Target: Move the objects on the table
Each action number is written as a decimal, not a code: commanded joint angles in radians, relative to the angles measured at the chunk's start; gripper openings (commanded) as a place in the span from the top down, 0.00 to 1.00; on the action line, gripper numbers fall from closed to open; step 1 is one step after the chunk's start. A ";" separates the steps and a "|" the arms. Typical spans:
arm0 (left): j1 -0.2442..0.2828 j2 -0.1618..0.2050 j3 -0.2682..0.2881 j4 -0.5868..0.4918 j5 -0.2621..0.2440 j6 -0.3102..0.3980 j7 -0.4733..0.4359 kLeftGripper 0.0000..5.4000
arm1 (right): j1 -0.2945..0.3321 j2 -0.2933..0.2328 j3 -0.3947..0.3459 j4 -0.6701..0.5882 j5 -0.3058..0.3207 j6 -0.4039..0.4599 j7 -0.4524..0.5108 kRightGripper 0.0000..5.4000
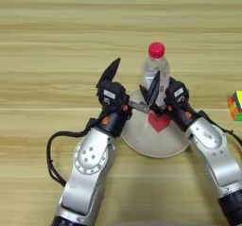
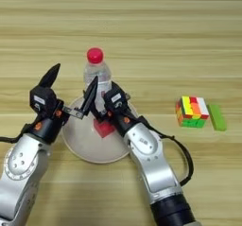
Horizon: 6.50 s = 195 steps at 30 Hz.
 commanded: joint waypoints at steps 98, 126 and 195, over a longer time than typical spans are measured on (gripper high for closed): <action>-0.270 0.080 0.419 0.741 0.071 -0.221 0.240 0.00 | -0.008 -0.128 -0.307 0.247 -0.068 -0.172 -0.269 0.00; -0.273 0.085 0.423 0.733 0.064 -0.223 0.244 0.00 | 0.188 -0.155 -0.344 0.023 -0.008 -0.051 -0.222 0.00; -0.272 0.085 0.418 0.732 0.069 -0.219 0.245 0.00 | 0.084 -0.171 -0.394 0.288 0.056 -0.051 -0.163 0.36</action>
